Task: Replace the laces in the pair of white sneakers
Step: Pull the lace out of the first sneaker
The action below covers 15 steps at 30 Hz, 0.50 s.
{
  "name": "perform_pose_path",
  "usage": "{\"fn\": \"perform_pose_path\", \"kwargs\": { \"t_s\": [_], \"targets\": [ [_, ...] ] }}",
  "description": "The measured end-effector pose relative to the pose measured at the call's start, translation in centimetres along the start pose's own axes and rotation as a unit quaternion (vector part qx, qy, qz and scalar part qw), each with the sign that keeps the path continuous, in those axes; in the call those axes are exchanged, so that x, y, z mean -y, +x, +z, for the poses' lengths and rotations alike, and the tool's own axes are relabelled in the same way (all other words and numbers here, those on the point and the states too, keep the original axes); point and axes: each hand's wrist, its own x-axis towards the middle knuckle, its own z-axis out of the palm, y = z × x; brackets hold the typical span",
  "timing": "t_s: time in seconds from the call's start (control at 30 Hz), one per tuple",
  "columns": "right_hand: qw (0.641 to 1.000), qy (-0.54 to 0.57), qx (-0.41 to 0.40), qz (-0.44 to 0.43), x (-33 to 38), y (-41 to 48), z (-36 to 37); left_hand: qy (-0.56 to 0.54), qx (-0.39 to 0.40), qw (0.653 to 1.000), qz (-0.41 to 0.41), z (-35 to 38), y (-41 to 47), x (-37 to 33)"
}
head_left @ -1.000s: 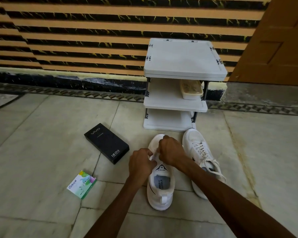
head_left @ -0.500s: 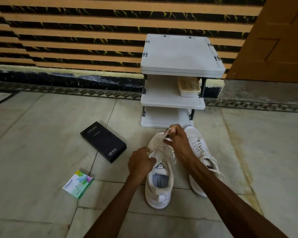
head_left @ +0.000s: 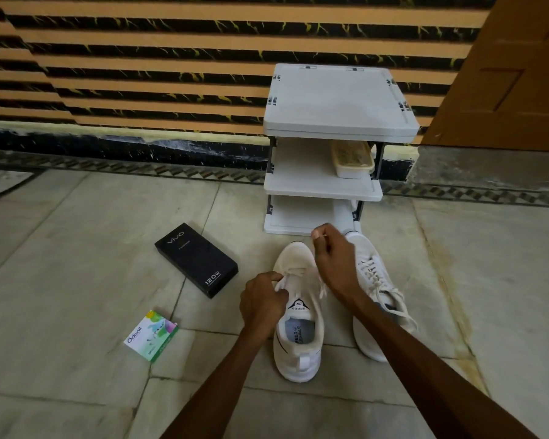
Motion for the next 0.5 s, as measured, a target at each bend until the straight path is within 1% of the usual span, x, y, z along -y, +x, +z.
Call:
{"fn": "perform_pose_path", "kwargs": {
  "t_s": [0.03,0.07,0.1,0.13,0.17,0.2,0.3,0.33,0.37,0.4,0.47,0.5],
  "targets": [
    [1.000,0.004,-0.012,-0.002,0.4,0.4,-0.6,0.004,0.001,1.000,0.003,0.0,0.1,0.0],
    [1.000,-0.013,0.005,-0.004,0.7,0.7,-1.4,0.012,0.003,1.000,0.011,0.0,0.1,-0.1],
    [0.997,-0.064,0.048,-0.005,1.0,0.9,-2.1,0.021,0.008,0.999,0.029,0.0,0.0,-0.1],
    [0.984,-0.147,0.101,-0.004,1.1,1.0,-2.6,0.028,0.014,0.998,0.054,0.1,0.0,-0.3],
    [0.963,-0.228,0.145,-0.003,1.3,0.9,-3.0,0.034,0.020,0.996,0.083,0.2,0.0,-0.3],
    [0.943,-0.282,0.174,0.005,1.5,0.6,-3.2,0.040,0.023,0.993,0.113,0.2,0.2,-0.5],
    [0.916,-0.311,0.247,0.063,1.8,-0.8,-3.2,0.081,0.026,0.980,0.182,0.0,1.0,-1.1],
    [0.900,-0.335,0.271,0.066,1.8,-1.3,-3.0,0.091,0.031,0.977,0.192,0.0,1.4,-1.3],
    [0.885,-0.360,0.287,0.062,1.9,-1.8,-2.8,0.100,0.035,0.975,0.196,0.1,1.8,-1.6],
    [0.879,-0.378,0.287,0.054,1.9,-2.4,-2.6,0.100,0.035,0.976,0.191,0.1,2.2,-1.9],
    [0.885,-0.386,0.257,0.046,2.0,-3.4,-2.3,0.105,0.025,0.977,0.183,0.2,3.0,-2.4],
    [0.889,-0.387,0.241,0.048,2.0,-3.7,-2.1,0.125,0.019,0.973,0.195,0.4,3.2,-2.7]
  ]
}}
